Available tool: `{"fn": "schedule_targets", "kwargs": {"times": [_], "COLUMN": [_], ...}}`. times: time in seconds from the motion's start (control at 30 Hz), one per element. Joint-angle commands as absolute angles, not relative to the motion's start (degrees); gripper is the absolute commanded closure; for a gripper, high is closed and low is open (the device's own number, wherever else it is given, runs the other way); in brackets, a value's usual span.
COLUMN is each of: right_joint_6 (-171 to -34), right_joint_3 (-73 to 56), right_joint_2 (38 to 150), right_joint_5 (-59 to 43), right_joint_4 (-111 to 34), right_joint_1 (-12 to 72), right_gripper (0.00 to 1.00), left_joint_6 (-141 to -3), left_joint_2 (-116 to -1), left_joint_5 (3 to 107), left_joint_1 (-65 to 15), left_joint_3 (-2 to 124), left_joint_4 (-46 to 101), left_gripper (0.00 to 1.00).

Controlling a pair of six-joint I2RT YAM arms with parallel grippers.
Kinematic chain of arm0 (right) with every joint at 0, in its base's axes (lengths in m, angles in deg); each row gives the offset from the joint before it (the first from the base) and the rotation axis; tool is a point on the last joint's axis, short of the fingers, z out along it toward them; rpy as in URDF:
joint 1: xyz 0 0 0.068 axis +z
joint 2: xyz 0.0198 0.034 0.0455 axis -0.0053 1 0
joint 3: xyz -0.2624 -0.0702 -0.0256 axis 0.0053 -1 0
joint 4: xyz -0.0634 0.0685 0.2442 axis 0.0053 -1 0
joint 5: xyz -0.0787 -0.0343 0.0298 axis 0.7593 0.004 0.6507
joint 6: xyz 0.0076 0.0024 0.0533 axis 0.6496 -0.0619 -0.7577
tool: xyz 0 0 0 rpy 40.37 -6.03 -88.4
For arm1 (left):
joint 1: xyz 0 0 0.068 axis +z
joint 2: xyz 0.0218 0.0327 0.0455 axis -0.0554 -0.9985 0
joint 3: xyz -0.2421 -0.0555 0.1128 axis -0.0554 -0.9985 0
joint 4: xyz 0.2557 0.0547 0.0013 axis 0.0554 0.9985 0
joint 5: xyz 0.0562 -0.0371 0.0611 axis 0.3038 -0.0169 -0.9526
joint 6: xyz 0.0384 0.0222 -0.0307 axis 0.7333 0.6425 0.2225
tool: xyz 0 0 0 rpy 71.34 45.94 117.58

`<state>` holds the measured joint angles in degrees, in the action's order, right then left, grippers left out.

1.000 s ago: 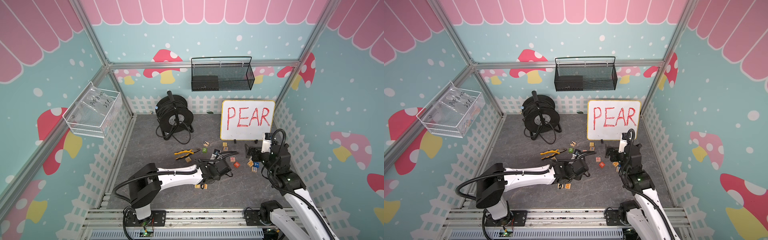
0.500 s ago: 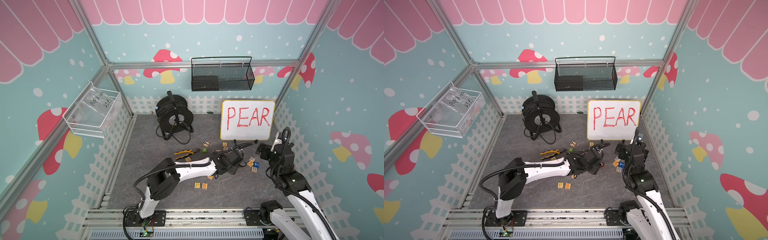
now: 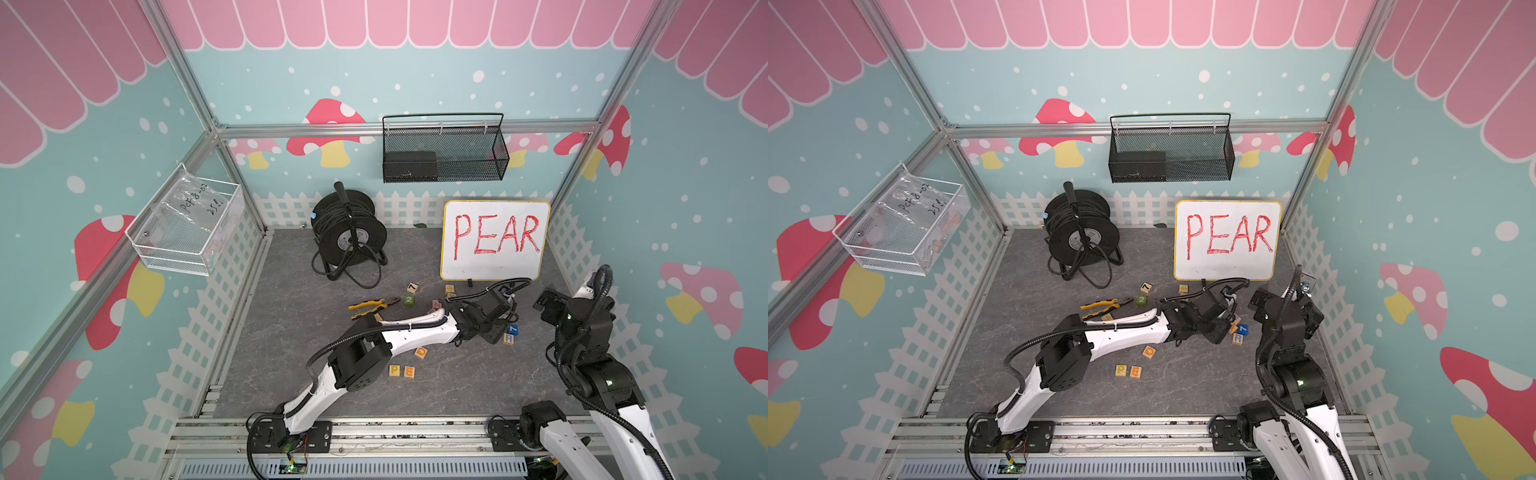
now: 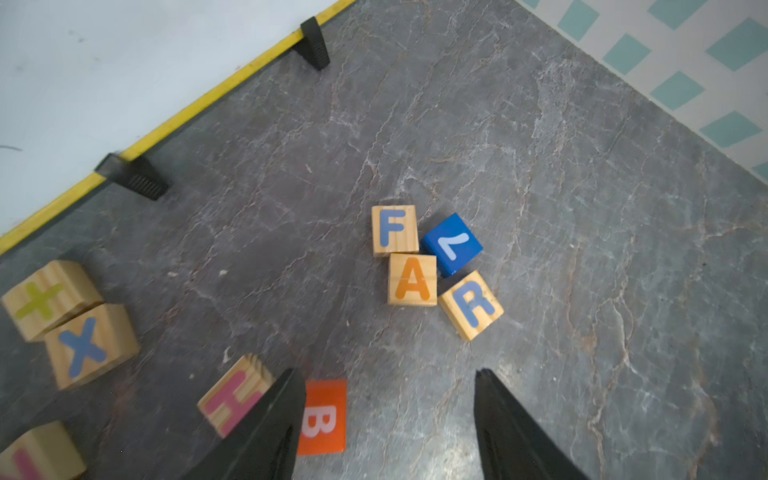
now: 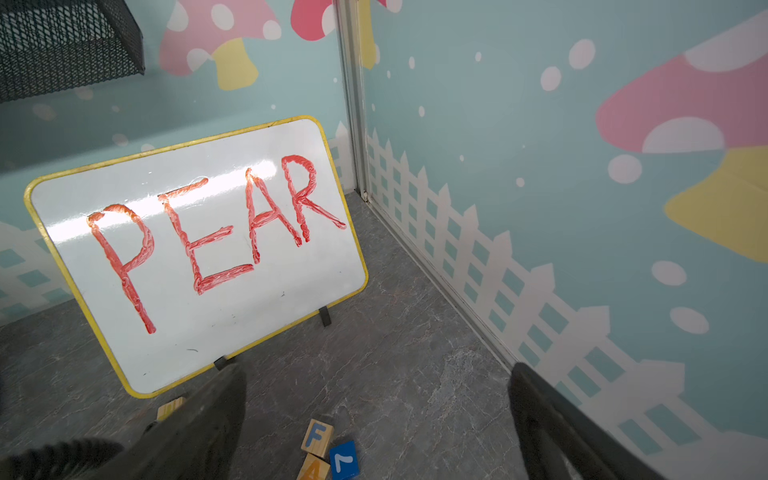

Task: Spell the uppercase word “pear” with letter blocks
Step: Pick up the letter block from the center of the board.

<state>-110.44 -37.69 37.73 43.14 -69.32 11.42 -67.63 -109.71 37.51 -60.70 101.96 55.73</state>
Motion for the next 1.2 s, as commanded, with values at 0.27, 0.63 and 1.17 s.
{"fn": "schedule_targets", "kwargs": {"times": [0.27, 0.63, 1.17], "right_joint_6": [-109.6, -107.9, -106.5], "right_joint_3": [-38.2, -40.1, -41.7], "right_joint_2": [33.1, 32.5, 31.4], "right_joint_5": [46.8, 46.2, 46.3], "right_joint_4": [-69.4, -67.3, -65.4], "right_joint_1": [11.5, 11.5, 11.5], "right_gripper": [0.00, 0.00, 0.01], "left_joint_6": [-66.6, -69.2, -69.8], "left_joint_2": [-119.9, -125.5, -129.3], "left_joint_5": [36.4, 33.6, 33.4], "left_joint_1": [-61.5, -61.6, -62.2], "left_joint_3": [115.2, 121.0, 123.6], "left_joint_4": [59.5, 60.1, 60.7], "left_gripper": [0.40, 0.46, 0.51]}}
